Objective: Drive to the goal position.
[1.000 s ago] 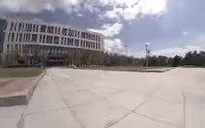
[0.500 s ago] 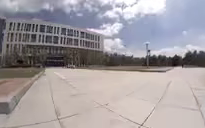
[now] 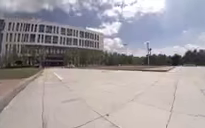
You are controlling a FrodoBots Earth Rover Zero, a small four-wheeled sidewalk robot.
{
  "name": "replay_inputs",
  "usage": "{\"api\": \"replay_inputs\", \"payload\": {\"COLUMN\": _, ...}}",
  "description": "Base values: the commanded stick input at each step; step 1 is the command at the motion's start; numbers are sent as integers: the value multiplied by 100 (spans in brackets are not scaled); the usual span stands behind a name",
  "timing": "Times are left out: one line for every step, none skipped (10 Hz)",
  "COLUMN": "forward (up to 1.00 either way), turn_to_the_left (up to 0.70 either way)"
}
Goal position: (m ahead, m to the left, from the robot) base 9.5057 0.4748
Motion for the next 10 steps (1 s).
{"api": "replay_inputs", "payload": {"forward": 70, "turn_to_the_left": 35}}
{"api": "replay_inputs", "payload": {"forward": 70, "turn_to_the_left": 35}}
{"api": "replay_inputs", "payload": {"forward": 70, "turn_to_the_left": 23}}
{"api": "replay_inputs", "payload": {"forward": 70, "turn_to_the_left": 4}}
{"api": "replay_inputs", "payload": {"forward": 70, "turn_to_the_left": 0}}
{"api": "replay_inputs", "payload": {"forward": 70, "turn_to_the_left": 0}}
{"api": "replay_inputs", "payload": {"forward": 70, "turn_to_the_left": 0}}
{"api": "replay_inputs", "payload": {"forward": 70, "turn_to_the_left": 0}}
{"api": "replay_inputs", "payload": {"forward": 70, "turn_to_the_left": 3}}
{"api": "replay_inputs", "payload": {"forward": 70, "turn_to_the_left": 25}}
